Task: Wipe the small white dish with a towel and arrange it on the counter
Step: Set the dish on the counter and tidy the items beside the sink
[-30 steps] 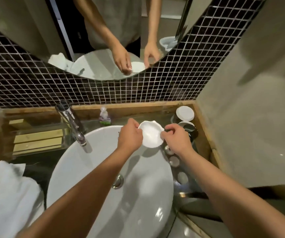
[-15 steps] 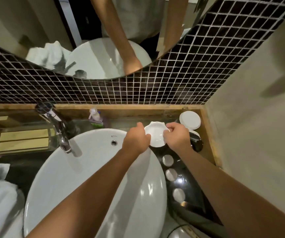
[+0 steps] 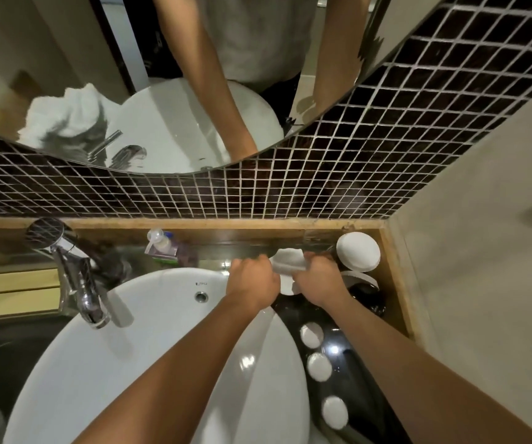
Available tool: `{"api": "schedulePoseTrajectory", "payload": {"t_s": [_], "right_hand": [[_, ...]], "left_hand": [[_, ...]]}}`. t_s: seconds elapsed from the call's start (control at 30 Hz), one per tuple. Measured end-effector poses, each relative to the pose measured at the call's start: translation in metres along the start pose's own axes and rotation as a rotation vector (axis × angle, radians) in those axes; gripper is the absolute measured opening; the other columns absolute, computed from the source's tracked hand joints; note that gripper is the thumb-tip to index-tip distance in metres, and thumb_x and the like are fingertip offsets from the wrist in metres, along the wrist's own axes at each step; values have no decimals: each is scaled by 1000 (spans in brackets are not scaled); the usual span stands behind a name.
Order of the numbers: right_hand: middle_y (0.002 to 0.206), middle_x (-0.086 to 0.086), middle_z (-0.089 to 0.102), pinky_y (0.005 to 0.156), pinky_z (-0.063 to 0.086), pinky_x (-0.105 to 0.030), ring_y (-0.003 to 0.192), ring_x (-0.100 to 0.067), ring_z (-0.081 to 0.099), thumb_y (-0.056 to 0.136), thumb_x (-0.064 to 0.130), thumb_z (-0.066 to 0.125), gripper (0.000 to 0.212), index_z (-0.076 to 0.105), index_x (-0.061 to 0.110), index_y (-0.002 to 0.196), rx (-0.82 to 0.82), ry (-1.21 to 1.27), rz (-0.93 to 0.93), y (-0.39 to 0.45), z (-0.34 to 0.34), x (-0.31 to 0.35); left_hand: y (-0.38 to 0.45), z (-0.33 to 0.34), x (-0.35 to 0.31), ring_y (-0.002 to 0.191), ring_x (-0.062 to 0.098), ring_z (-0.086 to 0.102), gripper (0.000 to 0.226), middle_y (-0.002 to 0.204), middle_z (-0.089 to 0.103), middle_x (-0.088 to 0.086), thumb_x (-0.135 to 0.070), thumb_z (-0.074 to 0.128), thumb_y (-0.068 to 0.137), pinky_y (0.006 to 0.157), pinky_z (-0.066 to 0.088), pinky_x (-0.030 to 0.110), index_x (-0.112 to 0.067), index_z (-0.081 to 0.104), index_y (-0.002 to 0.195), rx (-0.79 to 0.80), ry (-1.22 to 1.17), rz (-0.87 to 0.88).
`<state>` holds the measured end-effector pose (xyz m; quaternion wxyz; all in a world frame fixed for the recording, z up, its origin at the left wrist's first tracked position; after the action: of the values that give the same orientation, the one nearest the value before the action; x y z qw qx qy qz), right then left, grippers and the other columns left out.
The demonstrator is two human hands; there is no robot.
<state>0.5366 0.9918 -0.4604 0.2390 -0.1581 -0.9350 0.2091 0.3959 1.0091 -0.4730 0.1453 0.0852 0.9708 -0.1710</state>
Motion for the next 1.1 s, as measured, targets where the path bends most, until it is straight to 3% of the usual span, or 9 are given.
{"api": "schedulePoseTrajectory", "payload": {"t_s": [0.13,0.37,0.5,0.6,0.7,1.1], "right_hand": [[123,-7,56,78,40,-24,97,-16,49,85,8,69,45,57,13,127,-39,140,33,5,5,-6],[129,-5,55,100,49,-38,119,-25,54,79,14,76,56,56,20,131,-48,187,47,10,5,-8],[131,-5,53,102,48,-37,121,-25,53,80,12,76,60,54,20,135,-53,202,33,12,5,-8],[133,-5,50,101,48,-35,123,-26,51,80,9,72,62,50,20,136,-74,130,-26,10,6,-4],[149,-6,37,109,45,-44,138,-29,39,80,8,72,78,37,22,148,-62,5,-20,4,12,-5],[155,-7,27,109,45,-44,140,-32,35,85,7,69,77,32,22,151,-42,-187,-28,5,23,-8]], "left_hand": [[6,2,-3,95,24,59,25,98,67,6,-33,44,97,91,34,37,-13,56,108,30,-17,5],[16,4,-8,94,25,60,22,98,67,7,-33,46,95,93,35,37,-15,53,105,47,-57,-17],[16,3,-9,98,27,61,28,101,67,8,-34,47,94,93,36,37,-13,54,112,46,-15,-5],[12,0,-8,107,26,59,42,112,66,6,-40,51,91,94,37,37,-15,53,124,-25,121,46],[6,0,-13,120,25,51,56,129,56,6,-43,58,88,100,37,38,-16,47,136,-104,208,170],[8,7,-13,124,28,48,49,133,53,9,-39,56,93,101,38,40,-17,46,136,-76,310,249]]}}
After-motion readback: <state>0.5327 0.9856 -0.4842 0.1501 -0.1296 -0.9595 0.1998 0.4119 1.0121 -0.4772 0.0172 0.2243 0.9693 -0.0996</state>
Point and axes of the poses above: each hand's wrist, its own y-axis towards the middle knuckle, its own z-axis out of the palm, x = y × z, the point moved 5 cm from there along y, towards the middle knuckle
